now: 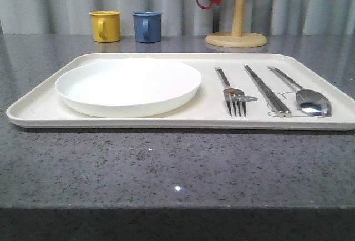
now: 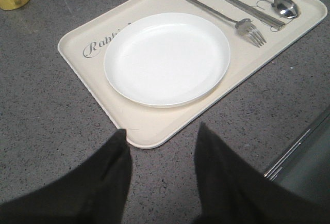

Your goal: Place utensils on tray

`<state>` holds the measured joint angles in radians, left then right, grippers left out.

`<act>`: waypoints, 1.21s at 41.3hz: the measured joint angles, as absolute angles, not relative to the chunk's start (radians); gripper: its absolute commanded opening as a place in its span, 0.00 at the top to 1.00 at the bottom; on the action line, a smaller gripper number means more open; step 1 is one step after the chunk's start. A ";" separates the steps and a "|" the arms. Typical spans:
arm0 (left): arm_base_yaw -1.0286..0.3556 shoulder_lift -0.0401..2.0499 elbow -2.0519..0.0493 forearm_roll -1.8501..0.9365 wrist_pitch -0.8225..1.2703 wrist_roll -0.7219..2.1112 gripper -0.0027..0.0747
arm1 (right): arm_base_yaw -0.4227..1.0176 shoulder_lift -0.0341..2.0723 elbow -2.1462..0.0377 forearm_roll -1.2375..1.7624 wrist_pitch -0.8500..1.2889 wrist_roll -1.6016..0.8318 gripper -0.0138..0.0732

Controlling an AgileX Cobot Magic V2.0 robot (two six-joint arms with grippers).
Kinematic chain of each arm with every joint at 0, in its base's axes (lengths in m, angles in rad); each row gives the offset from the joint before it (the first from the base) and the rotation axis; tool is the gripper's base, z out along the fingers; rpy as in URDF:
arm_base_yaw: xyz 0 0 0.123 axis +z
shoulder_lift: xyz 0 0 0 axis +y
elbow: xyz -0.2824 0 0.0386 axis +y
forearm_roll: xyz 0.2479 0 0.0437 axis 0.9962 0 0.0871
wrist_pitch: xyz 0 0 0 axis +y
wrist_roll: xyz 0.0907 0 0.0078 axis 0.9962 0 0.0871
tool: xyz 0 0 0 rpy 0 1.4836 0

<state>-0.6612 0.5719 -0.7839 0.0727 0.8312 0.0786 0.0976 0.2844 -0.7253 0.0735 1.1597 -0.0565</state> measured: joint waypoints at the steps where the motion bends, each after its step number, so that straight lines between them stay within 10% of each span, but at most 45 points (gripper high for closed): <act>1: -0.661 0.572 -0.784 0.073 0.831 0.079 0.89 | 0.098 0.284 -0.725 0.073 1.160 -0.055 0.79; 6: -0.661 0.572 -0.784 0.073 0.831 0.079 0.99 | 0.098 0.284 -0.725 0.073 1.153 -0.055 0.98; 28: -0.653 0.518 -0.737 0.071 0.798 0.079 0.99 | 0.098 0.283 -0.725 0.073 1.143 -0.053 0.97; 50: -0.137 -0.001 -0.007 -0.049 0.137 0.078 0.99 | 0.098 0.283 -0.725 0.073 1.148 -0.053 0.97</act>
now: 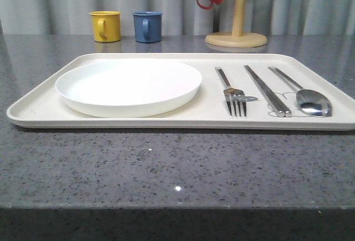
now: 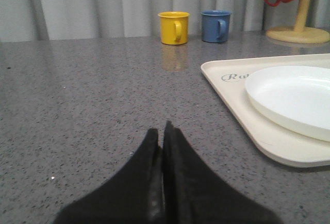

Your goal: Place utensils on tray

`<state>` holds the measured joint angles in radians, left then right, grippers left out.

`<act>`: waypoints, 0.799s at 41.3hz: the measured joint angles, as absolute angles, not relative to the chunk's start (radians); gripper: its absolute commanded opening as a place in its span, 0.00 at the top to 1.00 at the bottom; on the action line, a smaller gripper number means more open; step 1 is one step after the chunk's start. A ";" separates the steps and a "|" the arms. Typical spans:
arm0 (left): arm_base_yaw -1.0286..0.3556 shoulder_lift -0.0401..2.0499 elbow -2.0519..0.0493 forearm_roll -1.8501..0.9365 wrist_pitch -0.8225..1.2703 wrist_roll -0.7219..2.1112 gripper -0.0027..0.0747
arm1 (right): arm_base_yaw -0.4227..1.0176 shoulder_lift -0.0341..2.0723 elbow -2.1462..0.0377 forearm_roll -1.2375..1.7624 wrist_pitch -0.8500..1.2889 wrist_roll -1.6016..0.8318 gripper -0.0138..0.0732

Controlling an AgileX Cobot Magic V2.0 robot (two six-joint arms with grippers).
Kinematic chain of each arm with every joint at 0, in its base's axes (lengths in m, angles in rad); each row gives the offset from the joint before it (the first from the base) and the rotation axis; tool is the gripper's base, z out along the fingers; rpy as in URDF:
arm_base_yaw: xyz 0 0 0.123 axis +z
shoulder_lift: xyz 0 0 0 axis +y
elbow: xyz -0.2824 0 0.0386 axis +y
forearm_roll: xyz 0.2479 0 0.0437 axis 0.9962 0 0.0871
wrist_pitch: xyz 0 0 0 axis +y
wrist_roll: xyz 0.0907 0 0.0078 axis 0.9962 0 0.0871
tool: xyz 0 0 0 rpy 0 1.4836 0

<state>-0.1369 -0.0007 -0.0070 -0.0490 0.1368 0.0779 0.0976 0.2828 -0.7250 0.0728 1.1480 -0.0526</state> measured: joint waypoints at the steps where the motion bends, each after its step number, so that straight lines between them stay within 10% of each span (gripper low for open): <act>1: -0.123 -0.003 0.002 -0.049 0.129 0.078 0.99 | 0.098 0.283 -0.725 0.073 1.148 -0.053 0.97; 33: -0.128 -0.003 0.002 -0.053 0.055 0.078 0.99 | 0.098 0.283 -0.723 0.073 1.152 -0.053 0.97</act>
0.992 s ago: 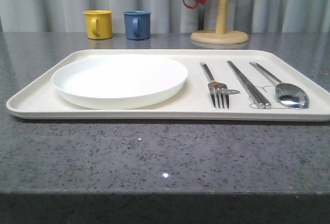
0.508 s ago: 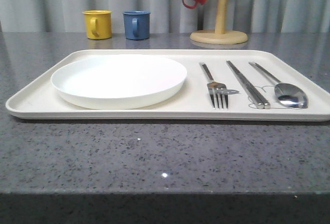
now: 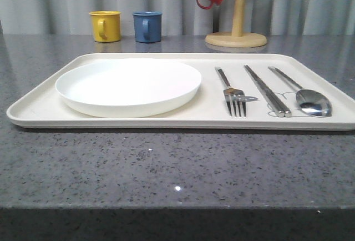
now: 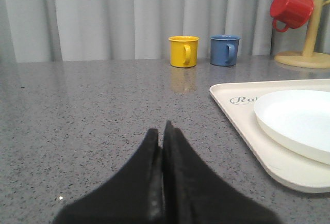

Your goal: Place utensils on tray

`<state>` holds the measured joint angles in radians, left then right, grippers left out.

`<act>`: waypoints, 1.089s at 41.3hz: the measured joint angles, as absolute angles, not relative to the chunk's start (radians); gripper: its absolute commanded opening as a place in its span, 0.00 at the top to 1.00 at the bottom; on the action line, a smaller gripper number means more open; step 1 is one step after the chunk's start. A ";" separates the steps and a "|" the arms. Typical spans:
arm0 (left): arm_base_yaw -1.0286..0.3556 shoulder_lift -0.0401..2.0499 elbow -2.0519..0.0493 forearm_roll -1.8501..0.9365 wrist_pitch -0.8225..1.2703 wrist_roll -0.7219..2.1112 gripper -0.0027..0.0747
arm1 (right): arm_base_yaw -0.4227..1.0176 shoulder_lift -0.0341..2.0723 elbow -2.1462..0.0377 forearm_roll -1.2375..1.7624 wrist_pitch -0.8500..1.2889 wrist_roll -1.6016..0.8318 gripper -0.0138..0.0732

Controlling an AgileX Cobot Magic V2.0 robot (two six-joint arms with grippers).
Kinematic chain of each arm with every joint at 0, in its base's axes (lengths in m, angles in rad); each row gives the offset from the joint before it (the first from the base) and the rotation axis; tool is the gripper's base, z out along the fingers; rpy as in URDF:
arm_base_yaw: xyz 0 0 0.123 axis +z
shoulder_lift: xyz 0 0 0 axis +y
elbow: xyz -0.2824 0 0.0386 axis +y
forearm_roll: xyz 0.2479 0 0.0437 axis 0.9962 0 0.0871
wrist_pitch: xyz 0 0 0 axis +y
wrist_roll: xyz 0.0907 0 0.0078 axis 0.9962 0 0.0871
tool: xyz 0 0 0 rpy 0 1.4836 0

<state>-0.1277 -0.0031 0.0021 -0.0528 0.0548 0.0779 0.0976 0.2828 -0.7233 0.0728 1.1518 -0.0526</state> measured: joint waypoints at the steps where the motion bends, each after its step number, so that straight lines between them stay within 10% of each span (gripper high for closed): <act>1: -0.128 -0.003 0.002 -0.053 0.055 0.078 0.99 | 0.098 0.283 -0.723 0.073 1.152 -0.053 0.97; 22: -0.128 -0.003 0.002 -0.053 0.055 0.078 0.99 | 0.085 0.239 -0.680 0.073 1.101 -0.053 0.97; 45: -0.128 -0.003 0.002 -0.053 0.054 0.078 0.99 | 0.033 -0.009 0.011 0.073 0.172 -0.053 0.97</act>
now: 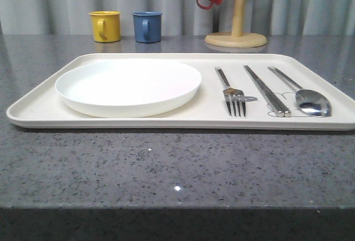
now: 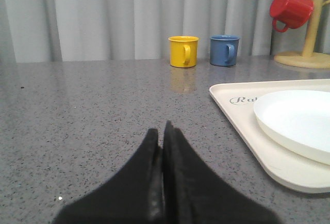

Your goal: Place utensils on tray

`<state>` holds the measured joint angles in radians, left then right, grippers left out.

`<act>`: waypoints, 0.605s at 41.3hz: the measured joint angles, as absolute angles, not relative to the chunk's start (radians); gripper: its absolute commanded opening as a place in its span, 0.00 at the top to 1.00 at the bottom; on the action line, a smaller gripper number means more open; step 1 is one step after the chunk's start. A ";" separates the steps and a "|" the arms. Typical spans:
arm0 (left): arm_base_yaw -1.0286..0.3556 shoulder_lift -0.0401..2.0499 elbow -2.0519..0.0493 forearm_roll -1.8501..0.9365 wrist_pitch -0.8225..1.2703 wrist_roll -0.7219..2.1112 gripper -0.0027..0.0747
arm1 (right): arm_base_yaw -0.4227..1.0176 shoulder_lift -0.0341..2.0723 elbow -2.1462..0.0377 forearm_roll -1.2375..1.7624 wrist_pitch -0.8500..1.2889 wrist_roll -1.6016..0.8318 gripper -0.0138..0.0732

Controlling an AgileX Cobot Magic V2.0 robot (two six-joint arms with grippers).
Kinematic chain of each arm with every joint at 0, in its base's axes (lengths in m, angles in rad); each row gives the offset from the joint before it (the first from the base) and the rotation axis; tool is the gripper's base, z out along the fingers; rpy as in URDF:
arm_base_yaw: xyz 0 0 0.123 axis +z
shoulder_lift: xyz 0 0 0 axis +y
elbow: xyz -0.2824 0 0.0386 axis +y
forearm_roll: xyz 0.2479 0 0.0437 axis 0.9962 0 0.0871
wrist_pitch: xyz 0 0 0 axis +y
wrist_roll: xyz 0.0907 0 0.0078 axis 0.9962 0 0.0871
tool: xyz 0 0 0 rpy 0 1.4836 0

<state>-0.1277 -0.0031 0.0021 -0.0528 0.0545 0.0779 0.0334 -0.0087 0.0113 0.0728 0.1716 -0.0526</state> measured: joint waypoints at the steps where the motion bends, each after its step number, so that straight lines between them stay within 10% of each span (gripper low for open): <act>1: -0.128 -0.003 0.002 -0.053 0.053 0.078 0.99 | 0.033 -0.009 0.021 0.073 0.153 -0.053 0.97; 25: -0.128 -0.003 0.002 -0.053 0.051 0.078 0.99 | 0.033 -0.010 0.027 0.073 0.083 -0.052 0.97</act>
